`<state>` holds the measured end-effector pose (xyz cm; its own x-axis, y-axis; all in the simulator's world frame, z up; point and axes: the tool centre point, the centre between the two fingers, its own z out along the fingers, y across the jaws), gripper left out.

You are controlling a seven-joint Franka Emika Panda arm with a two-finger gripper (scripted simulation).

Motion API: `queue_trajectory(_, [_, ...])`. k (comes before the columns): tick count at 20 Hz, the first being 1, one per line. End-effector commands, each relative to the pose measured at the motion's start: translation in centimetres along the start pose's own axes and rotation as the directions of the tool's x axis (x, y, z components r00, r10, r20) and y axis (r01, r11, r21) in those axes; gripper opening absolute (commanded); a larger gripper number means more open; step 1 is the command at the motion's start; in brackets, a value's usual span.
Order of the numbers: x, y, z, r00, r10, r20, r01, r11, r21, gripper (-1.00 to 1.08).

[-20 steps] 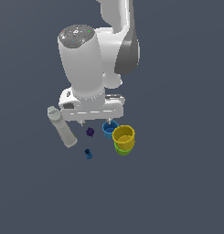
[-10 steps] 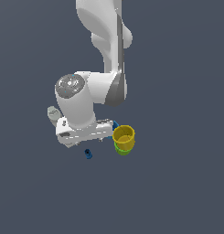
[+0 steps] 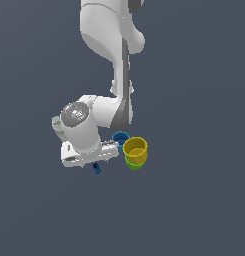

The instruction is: Pick up a designated object from a clutter of objects.

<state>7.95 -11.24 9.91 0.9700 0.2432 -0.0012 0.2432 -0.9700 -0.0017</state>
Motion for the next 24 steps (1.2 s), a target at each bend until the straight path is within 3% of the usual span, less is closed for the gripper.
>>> queue_trajectory(1, [0.1,0.2,0.5,1.000,-0.007,-0.001,0.007,1.000,-0.002,1.00])
queue_trajectory(21, [0.1,0.3,5.6,1.000,-0.008,-0.001,0.008,1.000,-0.002,1.00])
queue_trajectory(22, [0.1,0.3,5.6,1.000,-0.008,-0.001,0.008,1.000,-0.002,-1.00])
queue_trajectory(24, [0.1,0.3,5.6,1.000,-0.008,-0.001,0.008,1.000,-0.002,-1.00])
